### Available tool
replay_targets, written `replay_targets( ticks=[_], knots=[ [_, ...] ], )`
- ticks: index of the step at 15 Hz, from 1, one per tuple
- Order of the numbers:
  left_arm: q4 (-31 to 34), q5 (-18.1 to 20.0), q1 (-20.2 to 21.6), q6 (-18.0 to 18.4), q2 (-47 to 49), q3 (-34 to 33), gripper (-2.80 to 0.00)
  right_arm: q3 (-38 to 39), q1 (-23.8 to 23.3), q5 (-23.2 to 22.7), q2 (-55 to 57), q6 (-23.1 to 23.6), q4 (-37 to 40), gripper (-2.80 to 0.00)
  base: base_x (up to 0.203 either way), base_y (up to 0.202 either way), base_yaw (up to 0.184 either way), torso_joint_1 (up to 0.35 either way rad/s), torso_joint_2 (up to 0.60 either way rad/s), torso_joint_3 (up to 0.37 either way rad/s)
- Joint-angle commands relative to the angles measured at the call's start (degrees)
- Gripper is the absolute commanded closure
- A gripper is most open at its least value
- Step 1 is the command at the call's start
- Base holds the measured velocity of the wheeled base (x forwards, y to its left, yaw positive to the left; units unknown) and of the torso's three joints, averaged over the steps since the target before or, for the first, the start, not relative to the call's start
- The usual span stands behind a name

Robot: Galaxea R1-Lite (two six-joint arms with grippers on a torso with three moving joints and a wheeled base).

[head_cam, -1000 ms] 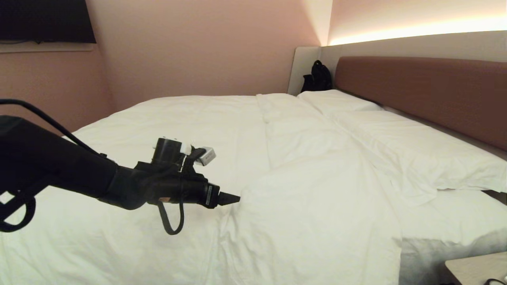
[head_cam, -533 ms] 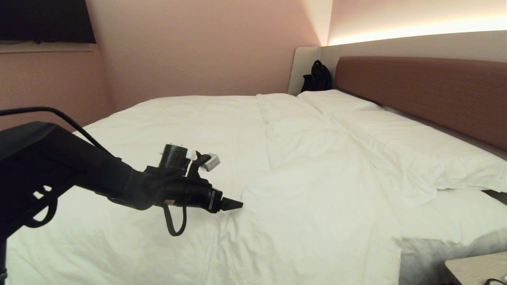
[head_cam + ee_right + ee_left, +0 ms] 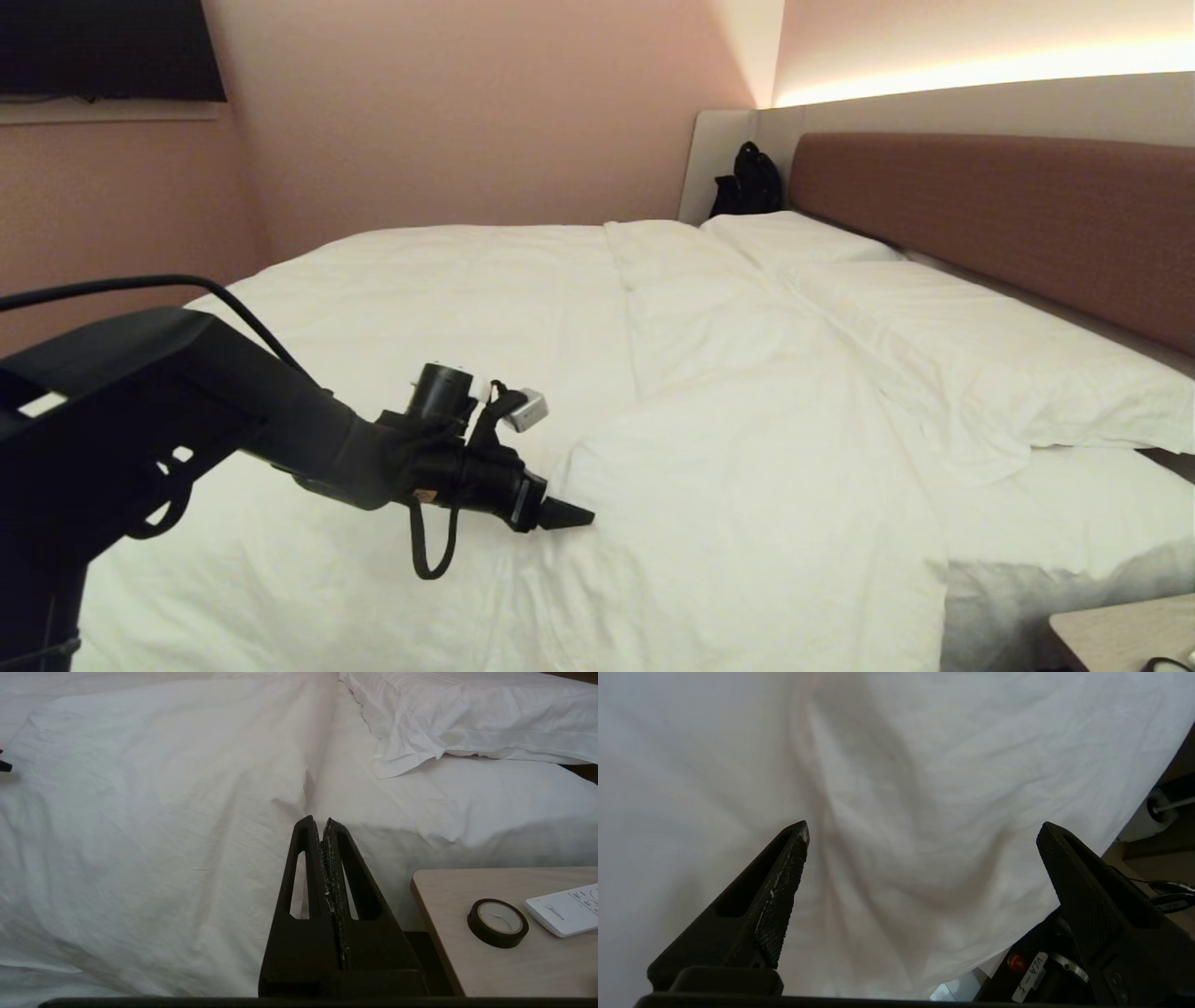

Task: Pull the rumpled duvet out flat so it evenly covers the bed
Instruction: Flatten the corners of the folded blanket

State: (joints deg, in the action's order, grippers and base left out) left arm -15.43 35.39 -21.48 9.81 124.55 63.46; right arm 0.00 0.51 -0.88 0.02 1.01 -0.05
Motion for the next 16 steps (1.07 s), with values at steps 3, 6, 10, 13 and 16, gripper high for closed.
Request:
replay_targets(
  ticks=[3,6,10,13,16],
  knots=[
    [-0.04,0.21,-2.08,0.73,1.05,-0.44,-2.8,0.0,0.02,0.0,0.06,-0.05,-0.04,0.0,0.0,0.0,0.0,0.0,0.0,0.0],
    [-0.22,0.21,-3.4,1.09,1.4,-0.8,-2.8,0.0,0.02,0.0,0.06,0.04,-0.04,0.0,0.0,0.0,0.0,0.0,0.0,0.0],
    [-0.39,0.56,-4.98,1.0,0.7,-1.41,0.0,0.0,0.02,0.0,0.06,-0.05,-0.04,0.0,0.0,0.0,0.0,0.0,0.0,0.0],
    [-0.52,2.06,-6.88,0.99,-1.7,-3.8,0.0,0.0,0.02,0.0,0.06,-0.05,-0.04,0.0,0.0,0.0,0.0,0.0,0.0,0.0],
    [-0.56,3.63,-8.83,0.59,-5.22,-6.91,0.0,0.0,0.02,0.0,0.06,0.04,-0.04,0.0,0.0,0.0,0.0,0.0,0.0,0.0]
  ],
)
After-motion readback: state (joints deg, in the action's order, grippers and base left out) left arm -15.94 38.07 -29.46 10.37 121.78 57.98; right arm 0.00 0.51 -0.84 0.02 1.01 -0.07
